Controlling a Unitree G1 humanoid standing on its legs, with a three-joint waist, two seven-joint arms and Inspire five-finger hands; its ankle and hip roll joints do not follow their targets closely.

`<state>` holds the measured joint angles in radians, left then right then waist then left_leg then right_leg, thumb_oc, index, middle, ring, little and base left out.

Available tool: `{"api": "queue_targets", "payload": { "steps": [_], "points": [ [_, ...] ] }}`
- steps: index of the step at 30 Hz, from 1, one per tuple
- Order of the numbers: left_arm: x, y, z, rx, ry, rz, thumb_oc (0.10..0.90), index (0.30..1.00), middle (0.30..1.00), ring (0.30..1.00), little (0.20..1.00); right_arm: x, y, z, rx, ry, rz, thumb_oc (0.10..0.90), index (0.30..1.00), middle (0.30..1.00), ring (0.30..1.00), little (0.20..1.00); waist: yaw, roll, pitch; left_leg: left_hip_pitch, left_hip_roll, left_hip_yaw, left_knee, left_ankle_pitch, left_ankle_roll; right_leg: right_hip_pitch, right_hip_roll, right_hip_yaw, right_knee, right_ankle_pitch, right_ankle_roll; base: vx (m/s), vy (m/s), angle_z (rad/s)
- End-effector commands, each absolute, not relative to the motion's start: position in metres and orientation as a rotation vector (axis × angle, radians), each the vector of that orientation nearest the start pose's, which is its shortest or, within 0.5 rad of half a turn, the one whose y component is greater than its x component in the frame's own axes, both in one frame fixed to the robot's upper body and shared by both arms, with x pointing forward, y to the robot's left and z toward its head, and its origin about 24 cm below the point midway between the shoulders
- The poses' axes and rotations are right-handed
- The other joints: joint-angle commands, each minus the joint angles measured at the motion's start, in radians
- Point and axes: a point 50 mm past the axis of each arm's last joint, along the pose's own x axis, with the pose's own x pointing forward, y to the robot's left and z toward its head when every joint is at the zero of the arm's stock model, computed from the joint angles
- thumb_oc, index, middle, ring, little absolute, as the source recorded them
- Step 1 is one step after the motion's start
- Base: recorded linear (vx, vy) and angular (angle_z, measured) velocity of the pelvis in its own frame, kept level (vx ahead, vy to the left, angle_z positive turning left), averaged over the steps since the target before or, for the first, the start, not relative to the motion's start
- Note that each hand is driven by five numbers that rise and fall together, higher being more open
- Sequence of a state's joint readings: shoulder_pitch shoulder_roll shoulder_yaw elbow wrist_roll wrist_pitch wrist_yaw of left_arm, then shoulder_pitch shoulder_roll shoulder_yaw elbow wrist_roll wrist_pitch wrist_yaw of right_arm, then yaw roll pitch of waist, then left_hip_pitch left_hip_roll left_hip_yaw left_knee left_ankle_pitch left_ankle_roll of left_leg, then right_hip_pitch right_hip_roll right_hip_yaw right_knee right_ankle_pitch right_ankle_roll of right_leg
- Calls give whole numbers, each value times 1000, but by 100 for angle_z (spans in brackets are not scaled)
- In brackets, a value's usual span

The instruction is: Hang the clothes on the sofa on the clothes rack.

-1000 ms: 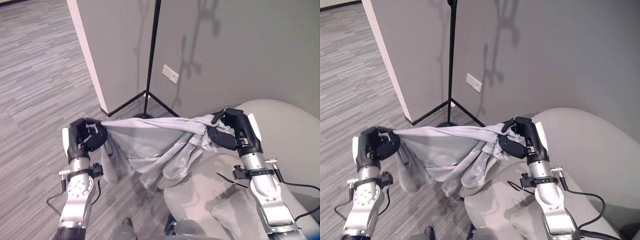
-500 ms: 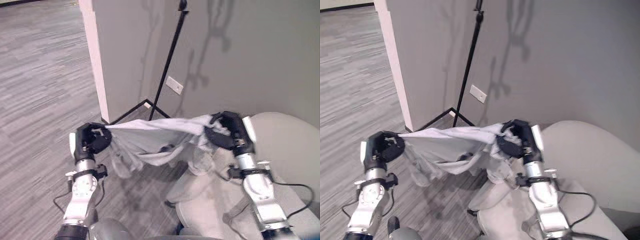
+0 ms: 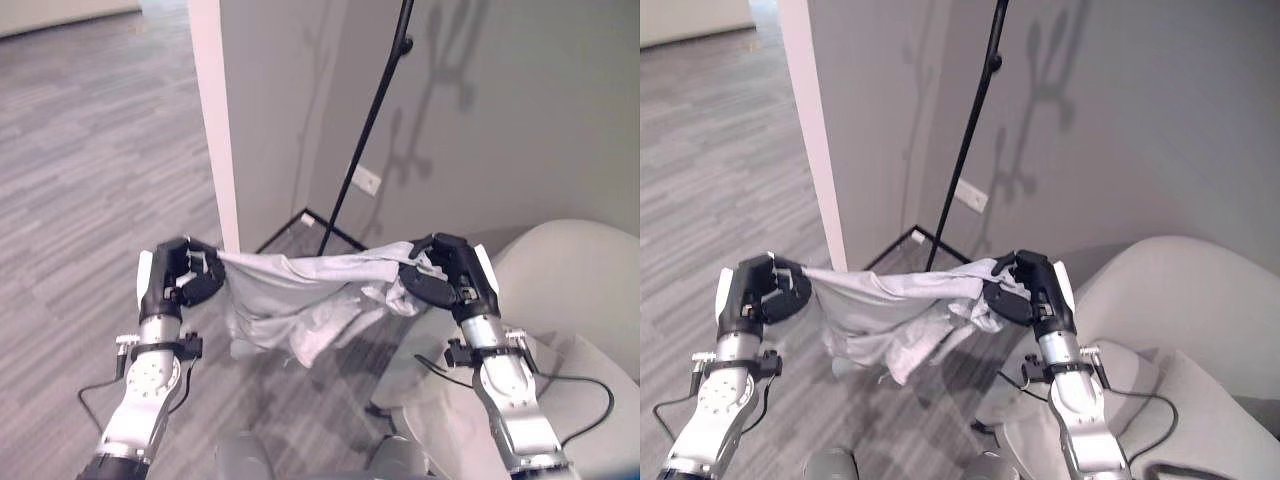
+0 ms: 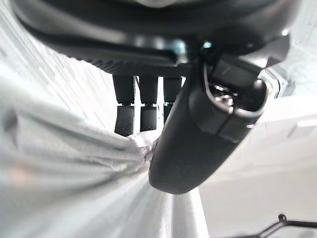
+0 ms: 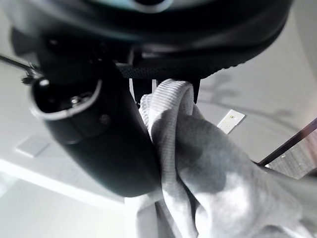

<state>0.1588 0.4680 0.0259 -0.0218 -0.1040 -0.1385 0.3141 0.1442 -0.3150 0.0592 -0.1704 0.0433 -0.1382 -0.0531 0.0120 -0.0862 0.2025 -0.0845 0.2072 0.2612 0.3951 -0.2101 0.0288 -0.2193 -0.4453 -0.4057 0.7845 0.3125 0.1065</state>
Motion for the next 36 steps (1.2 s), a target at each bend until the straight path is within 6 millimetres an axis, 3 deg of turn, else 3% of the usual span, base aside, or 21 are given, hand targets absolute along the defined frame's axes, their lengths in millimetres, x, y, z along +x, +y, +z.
{"api": "queue_targets", "payload": {
  "steps": [1, 3, 7, 8, 9, 10, 11, 12, 14, 18, 22, 24, 25, 26, 27, 28, 30, 31, 32, 35, 36],
  "points": [
    [224, 245, 112, 394, -377, 282, 400, 300, 300, 300, 300, 235, -210, 137, -374, -499, 2, 400, 300, 300, 300, 300, -25, 36, -75, 174, -104, -32, -475, 225, 10, 110, 153, -19, 173, -221, 107, 18, 176, 14],
    [224, 242, 103, 343, -344, 270, 400, 300, 300, 300, 300, 234, -218, 142, -401, -518, -29, 400, 300, 300, 300, 300, -26, -4, -68, 180, -160, -36, -467, 223, 9, 62, 274, -41, 47, -274, 108, 21, 231, 8],
    [225, 238, 92, 310, -296, 248, 400, 300, 300, 300, 300, 233, -221, 143, -404, -519, -37, 400, 300, 300, 300, 300, -20, -19, -72, 190, -173, -23, -470, 208, -3, 76, 296, -62, -75, -329, 75, 47, 65, -10],
    [227, 230, 85, 280, -262, 201, 400, 300, 300, 300, 300, 232, -224, 143, -406, -514, -47, 400, 300, 300, 300, 300, -23, -33, -76, 195, -172, -21, -473, 193, -20, 88, 305, -51, -265, -374, 19, 124, -75, -29],
    [226, 225, 82, 274, -251, 160, 400, 300, 300, 300, 300, 230, -226, 141, -397, -500, -61, 400, 300, 300, 300, 300, -34, -34, -74, 214, -165, -20, -478, 169, -27, 57, 287, -32, -406, -341, 20, 102, -66, -16],
    [225, 225, 82, 274, -251, 160, 400, 300, 300, 300, 300, 230, -226, 141, -397, -499, -61, 400, 300, 300, 300, 300, -33, -32, -76, 213, -162, -20, -478, 168, -28, 61, 292, -32, -416, -336, 20, 153, -96, -12],
    [224, 221, 83, 275, -256, 134, 400, 300, 300, 300, 300, 231, -226, 138, -387, -487, -67, 400, 300, 300, 300, 300, -41, -30, -71, 229, -152, -12, -482, 151, -35, 32, 243, -41, -517, -275, 41, 100, -48, -10],
    [223, 221, 83, 275, -255, 135, 400, 300, 300, 300, 300, 231, -225, 138, -386, -487, -66, 400, 300, 300, 300, 300, -40, -26, -73, 230, -148, -11, -482, 148, -34, 38, 250, -41, -531, -267, 44, 167, -80, -12],
    [223, 223, 86, 289, -267, 133, 400, 300, 300, 300, 300, 233, -221, 136, -388, -480, -59, 400, 300, 300, 300, 300, -37, -14, -68, 264, -123, 9, -482, 122, -48, 29, 193, -80, -650, -220, 84, 276, -72, -18],
    [226, 225, 90, 295, -283, 144, 400, 300, 300, 300, 300, 234, -216, 138, -388, -492, -46, 400, 300, 300, 300, 300, -25, -10, -70, 304, -131, 51, -478, 79, -52, 103, 186, -146, -739, -207, 86, 258, 8, -31],
    [228, 220, 90, 297, -293, 137, 400, 300, 300, 300, 300, 233, -218, 136, -390, -488, -65, 400, 300, 300, 300, 300, -43, -18, -110, 354, -157, 48, -463, 16, -53, 136, 208, -148, -720, -206, 81, 300, 24, -8],
    [232, 218, 94, 326, -319, 144, 400, 300, 300, 300, 300, 232, -220, 137, -377, -500, -75, 400, 300, 300, 300, 300, -64, -7, -139, 352, -133, 55, -342, -36, -81, 169, 234, -157, -737, -230, 66, 340, -65, 18],
    [235, 219, 100, 345, -346, 154, 400, 300, 300, 300, 300, 232, -221, 138, -376, -506, -82, 400, 300, 300, 300, 300, -70, 0, -144, 335, -118, 62, -278, -13, -103, 183, 246, -152, -746, -241, 57, 377, -174, -8],
    [240, 223, 116, 401, -427, 190, 400, 300, 300, 300, 300, 234, -222, 144, -380, -535, -92, 400, 300, 300, 300, 300, -63, 0, -136, 238, -53, 61, -33, 57, -158, 224, 273, -137, -773, -270, 18, 194, -164, -14],
    [240, 223, 117, 405, -431, 193, 400, 300, 300, 300, 300, 235, -222, 145, -378, -538, -93, 400, 300, 300, 300, 300, -63, 0, -133, 220, -41, 57, -2, 51, -166, 222, 282, -138, -777, -272, 10, 254, -194, -4],
    [244, 230, 132, 443, -511, 272, 400, 300, 300, 300, 300, 238, -224, 149, -420, -560, -107, 400, 300, 300, 300, 300, -38, -10, -118, 127, -15, 26, 209, 132, -205, 268, 304, -116, -802, -308, -31, 85, -101, -10],
    [251, 232, 149, 451, -591, 346, 400, 300, 300, 300, 300, 244, -229, 154, -483, -571, -148, 400, 300, 300, 300, 300, -24, -27, -93, 22, 50, 2, 302, 119, -205, 303, 314, -109, -828, -323, -47, 117, -55, -68],
    [252, 231, 150, 452, -595, 350, 400, 300, 300, 300, 300, 245, -229, 155, -485, -575, -151, 400, 300, 300, 300, 300, -25, -24, -89, 19, 53, 1, 308, 115, -204, 303, 317, -109, -830, -322, -47, 226, 131, -77],
    [253, 241, 169, 522, -684, 443, 400, 300, 300, 300, 300, 248, -238, 163, -565, -598, -202, 400, 300, 300, 300, 300, -13, -26, -91, -15, 91, -9, 206, 74, -176, 327, 310, -83, -843, -332, -28, 160, 143, -45],
    [253, 240, 184, 539, -756, 481, 400, 300, 300, 300, 300, 254, -241, 172, -600, -632, -235, 400, 300, 300, 300, 300, -7, -23, -95, 6, 92, 0, 97, 68, -163, 332, 299, -67, -853, -328, -10, 170, 237, -19],
    [250, 245, 208, 583, -868, 559, 400, 300, 300, 300, 300, 262, -246, 189, -642, -694, -310, 400, 300, 300, 300, 300, 26, -1, -104, -35, 90, -61, -151, 166, -165, 342, 292, -41, -865, -326, 9, 224, 420, -43]
  ]
}}
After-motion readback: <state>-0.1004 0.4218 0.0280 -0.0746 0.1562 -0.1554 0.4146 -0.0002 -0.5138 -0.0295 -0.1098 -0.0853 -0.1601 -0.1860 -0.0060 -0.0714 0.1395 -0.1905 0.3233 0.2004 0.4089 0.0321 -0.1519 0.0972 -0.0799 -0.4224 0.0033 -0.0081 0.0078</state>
